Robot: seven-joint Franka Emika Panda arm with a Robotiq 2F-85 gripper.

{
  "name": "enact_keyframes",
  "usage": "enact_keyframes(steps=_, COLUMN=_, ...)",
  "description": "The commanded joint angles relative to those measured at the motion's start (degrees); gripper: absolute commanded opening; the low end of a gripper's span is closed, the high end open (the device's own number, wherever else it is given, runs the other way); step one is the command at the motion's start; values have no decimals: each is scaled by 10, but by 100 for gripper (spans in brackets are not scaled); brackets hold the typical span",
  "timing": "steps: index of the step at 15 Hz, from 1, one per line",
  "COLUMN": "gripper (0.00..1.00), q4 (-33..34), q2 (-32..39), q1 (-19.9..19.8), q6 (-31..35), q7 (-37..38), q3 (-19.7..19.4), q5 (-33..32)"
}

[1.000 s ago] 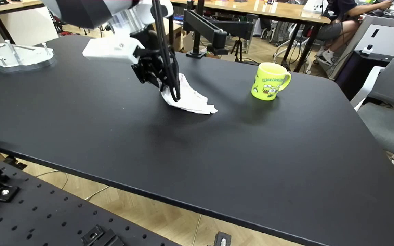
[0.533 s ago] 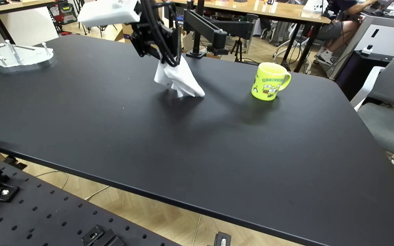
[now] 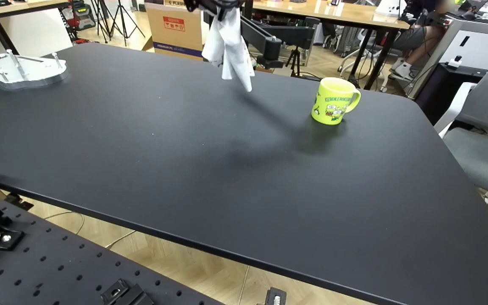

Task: Get the white towel from the table and place it on the black stand

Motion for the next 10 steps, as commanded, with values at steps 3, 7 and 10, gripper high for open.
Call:
enact_keyframes(steps=3, gripper=0, q4=45, q2=-77, q1=25, q6=-106, q7=-99, q3=-31, q5=86)
enact_keyframes(steps=7, gripper=0, q4=53, q2=-105, q1=23, q6=-154, q7=-125, q3=-35, q5=110)
enact_keyframes(steps=10, gripper=0, q4=40, q2=-108, q1=17, q6=-155, q7=-118, q3=-40, q5=109)
